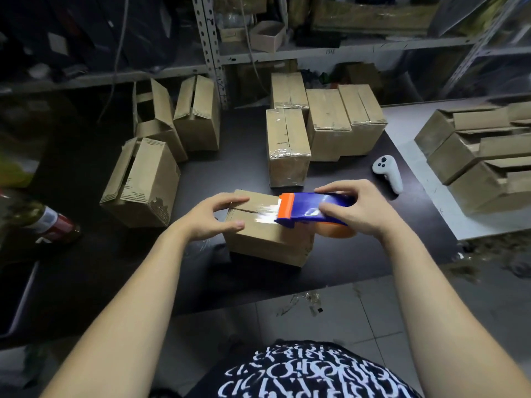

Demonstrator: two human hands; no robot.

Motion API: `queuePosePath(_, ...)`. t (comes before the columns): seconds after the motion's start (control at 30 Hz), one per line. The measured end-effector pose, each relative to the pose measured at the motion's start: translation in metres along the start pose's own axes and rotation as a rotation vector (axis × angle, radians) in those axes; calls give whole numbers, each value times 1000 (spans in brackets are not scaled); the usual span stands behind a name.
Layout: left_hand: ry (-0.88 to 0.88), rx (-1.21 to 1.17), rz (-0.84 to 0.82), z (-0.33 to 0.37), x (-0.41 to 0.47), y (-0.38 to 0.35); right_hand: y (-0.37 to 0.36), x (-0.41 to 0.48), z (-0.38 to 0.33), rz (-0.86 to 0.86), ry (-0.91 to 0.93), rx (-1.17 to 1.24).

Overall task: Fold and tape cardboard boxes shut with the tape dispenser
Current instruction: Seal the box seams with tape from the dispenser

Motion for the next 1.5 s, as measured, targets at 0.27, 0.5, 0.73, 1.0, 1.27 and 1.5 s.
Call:
queuePosePath(0.27, 38, 42, -49, 1, 6, 6, 5, -28, 25, 58, -67, 42)
queuePosePath(0.5, 73, 53, -60, 4, 7, 7, 27, -43, 47, 99, -137, 36)
queuePosePath(0.73, 78, -21, 33, 12, 8, 2, 15, -56, 57, 106, -170, 154)
queuePosePath(1.0, 52, -55, 677, 21, 5, -52, 18, -60, 55, 129, -189, 262)
queuePosePath(1.27, -42, -174, 681, 7, 3, -50, 15, -62, 63, 134, -159, 180)
queuePosePath(1.5, -36, -200, 683, 4, 6, -49, 5, -76, 110, 131, -190, 24)
Point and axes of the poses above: each hand's wrist, its own x-axis towards the middle knuckle, its own y-axis out of the back of the hand, z = x × y, the point moved 5 cm from there along x, towards the middle knuckle, and after that the axes turned 10 degrees about -x, right-handed, at the moved point
